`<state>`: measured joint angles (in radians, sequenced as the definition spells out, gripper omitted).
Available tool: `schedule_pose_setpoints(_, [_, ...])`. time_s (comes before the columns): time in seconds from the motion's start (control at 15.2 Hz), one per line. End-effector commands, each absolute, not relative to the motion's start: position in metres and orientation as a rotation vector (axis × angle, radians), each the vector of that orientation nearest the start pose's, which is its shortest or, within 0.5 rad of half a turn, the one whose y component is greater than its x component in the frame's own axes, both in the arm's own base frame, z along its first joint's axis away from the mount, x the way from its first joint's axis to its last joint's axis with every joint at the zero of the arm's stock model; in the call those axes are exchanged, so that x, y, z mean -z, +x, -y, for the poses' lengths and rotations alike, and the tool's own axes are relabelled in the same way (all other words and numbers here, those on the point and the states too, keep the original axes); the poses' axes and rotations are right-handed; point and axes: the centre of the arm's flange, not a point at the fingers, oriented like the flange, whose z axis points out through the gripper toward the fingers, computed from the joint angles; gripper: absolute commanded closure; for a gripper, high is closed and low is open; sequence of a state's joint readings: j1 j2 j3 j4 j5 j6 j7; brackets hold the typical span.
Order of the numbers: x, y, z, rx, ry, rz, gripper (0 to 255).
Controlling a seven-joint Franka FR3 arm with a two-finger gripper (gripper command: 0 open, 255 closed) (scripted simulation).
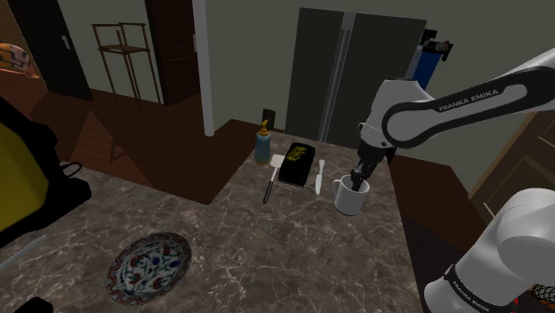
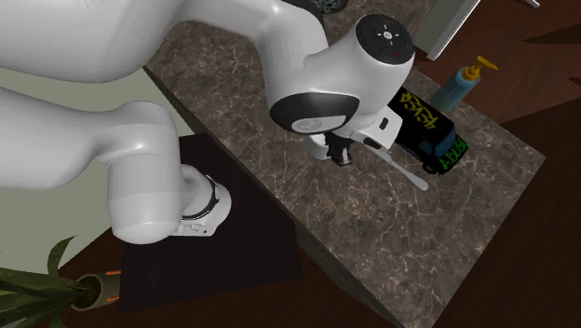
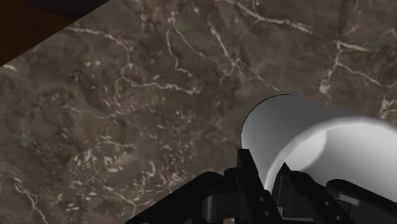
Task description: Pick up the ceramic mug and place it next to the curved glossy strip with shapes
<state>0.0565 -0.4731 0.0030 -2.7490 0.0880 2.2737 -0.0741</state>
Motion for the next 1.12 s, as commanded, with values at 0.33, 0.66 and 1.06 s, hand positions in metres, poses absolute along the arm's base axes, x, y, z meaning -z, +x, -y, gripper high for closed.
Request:
schedule_pose_setpoints(0.33, [-0.396,0.362,-0.023,-0.003,-3.074,0.117,255])
schedule_pose_setpoints(0.66, [-0.422,0.362,-0.023,-0.003,-3.074,0.117,255])
schedule_pose_setpoints(1.06, [-0.454,0.362,-0.023,-0.003,-3.074,0.117,255])
